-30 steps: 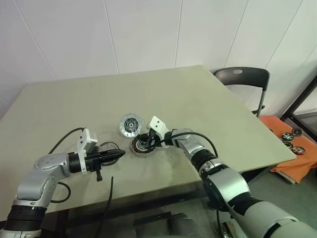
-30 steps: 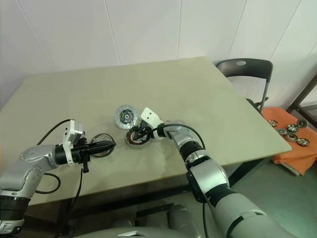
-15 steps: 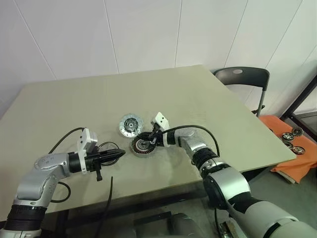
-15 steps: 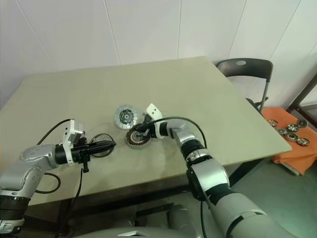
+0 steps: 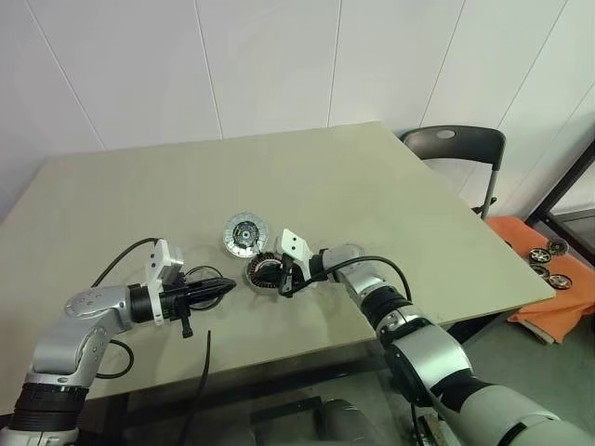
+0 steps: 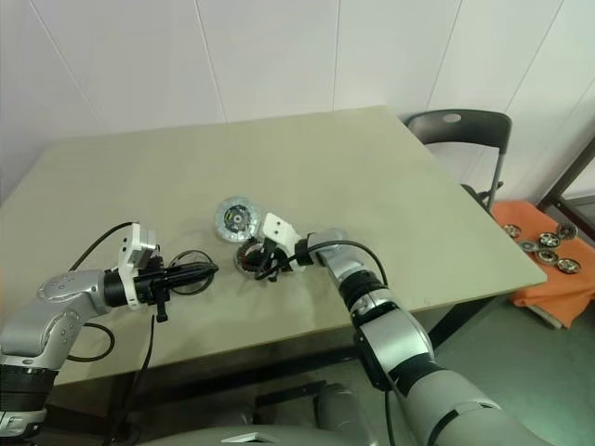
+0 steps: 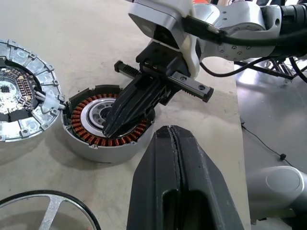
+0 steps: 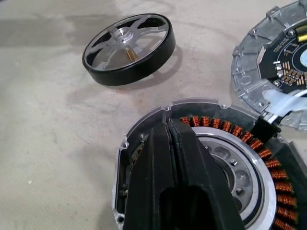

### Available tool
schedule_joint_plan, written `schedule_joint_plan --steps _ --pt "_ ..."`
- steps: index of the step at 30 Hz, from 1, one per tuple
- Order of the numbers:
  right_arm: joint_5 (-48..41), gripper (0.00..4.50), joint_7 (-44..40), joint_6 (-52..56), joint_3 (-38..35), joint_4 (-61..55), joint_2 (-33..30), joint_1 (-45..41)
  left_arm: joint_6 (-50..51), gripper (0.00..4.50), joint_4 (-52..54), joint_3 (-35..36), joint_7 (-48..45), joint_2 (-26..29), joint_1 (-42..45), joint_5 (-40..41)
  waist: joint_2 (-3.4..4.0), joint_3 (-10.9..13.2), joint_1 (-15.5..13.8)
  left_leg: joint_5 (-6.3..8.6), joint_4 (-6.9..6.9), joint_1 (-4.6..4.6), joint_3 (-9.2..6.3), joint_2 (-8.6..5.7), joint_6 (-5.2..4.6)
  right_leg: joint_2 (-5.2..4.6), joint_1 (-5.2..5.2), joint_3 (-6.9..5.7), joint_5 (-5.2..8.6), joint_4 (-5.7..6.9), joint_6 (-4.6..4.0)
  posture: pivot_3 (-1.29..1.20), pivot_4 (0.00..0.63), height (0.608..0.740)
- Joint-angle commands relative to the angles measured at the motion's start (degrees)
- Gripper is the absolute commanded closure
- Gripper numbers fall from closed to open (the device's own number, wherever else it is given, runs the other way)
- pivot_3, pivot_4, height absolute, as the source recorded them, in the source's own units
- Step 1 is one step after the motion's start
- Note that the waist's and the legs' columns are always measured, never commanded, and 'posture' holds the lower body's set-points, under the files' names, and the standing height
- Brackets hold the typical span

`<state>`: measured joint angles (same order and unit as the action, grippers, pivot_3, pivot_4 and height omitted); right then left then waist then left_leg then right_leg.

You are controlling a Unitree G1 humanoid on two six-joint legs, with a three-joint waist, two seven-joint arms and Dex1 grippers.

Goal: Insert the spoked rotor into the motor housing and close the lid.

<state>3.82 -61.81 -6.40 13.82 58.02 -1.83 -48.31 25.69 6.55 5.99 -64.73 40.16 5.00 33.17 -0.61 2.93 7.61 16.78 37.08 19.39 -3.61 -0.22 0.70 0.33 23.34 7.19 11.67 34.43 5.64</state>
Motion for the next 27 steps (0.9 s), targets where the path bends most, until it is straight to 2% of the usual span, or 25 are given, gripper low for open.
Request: schedule_joint_plan --steps 1,9,12,15,19,27 --pt "0.48 4.45 1.30 -1.34 -0.20 0.05 -0.61 -1.14 -0.29 4.50 1.24 0.85 0.10 0.16 0.91 0.49 0.00 0.00 0.00 0.00 0.01 0.00 -0.01 0.00 0.00 0.00 0.00 0.00 0.01 0.01 -0.01 0.00 0.000 0.740" --pt "-2.38 4.45 1.83 1.22 -2.90 0.69 0.24 -2.42 -0.16 4.50 1.33 0.85 0.16 0.20 0.98 0.58 0.00 0.00 -0.05 0.00 0.03 -0.01 -0.01 0.00 0.00 0.00 -0.02 0.00 0.01 0.02 -0.01 0.00 0.000 0.740" --pt "-10.26 4.45 -1.53 12.29 -8.96 -0.34 1.34 -5.49 0.01 4.50 1.48 0.75 0.29 0.12 1.15 0.64 0.02 0.01 -0.07 0.00 0.03 0.00 -0.01 0.00 0.00 0.00 -0.02 0.00 0.00 0.02 -0.02 0.00 0.000 0.740" --pt "-13.29 4.45 -5.64 18.92 -10.60 -2.17 0.99 -6.94 0.08 4.50 1.37 0.75 0.14 0.19 1.33 0.69 0.03 0.02 -0.09 0.00 0.04 0.01 -0.03 0.00 0.00 0.00 0.00 0.00 -0.01 0.02 -0.03 0.00 0.000 0.740" --pt "-11.99 4.45 -4.06 19.04 -9.93 -2.32 0.83 -6.55 0.11 4.50 1.06 0.68 0.12 0.16 1.81 0.60 0.04 0.02 -0.07 0.00 -0.06 0.02 -0.08 0.01 0.00 0.00 0.01 -0.08 -0.02 -0.02 -0.01 0.00 0.000 0.740" --pt "-5.09 4.45 -1.77 8.83 -3.73 -3.12 0.21 -2.65 0.03 4.50 0.88 0.84 0.06 0.20 1.73 0.61 0.03 0.02 -0.06 0.00 -0.07 0.10 -0.04 0.00 0.00 -0.01 0.07 -0.07 -0.01 -0.05 0.00 0.00 0.000 0.740"
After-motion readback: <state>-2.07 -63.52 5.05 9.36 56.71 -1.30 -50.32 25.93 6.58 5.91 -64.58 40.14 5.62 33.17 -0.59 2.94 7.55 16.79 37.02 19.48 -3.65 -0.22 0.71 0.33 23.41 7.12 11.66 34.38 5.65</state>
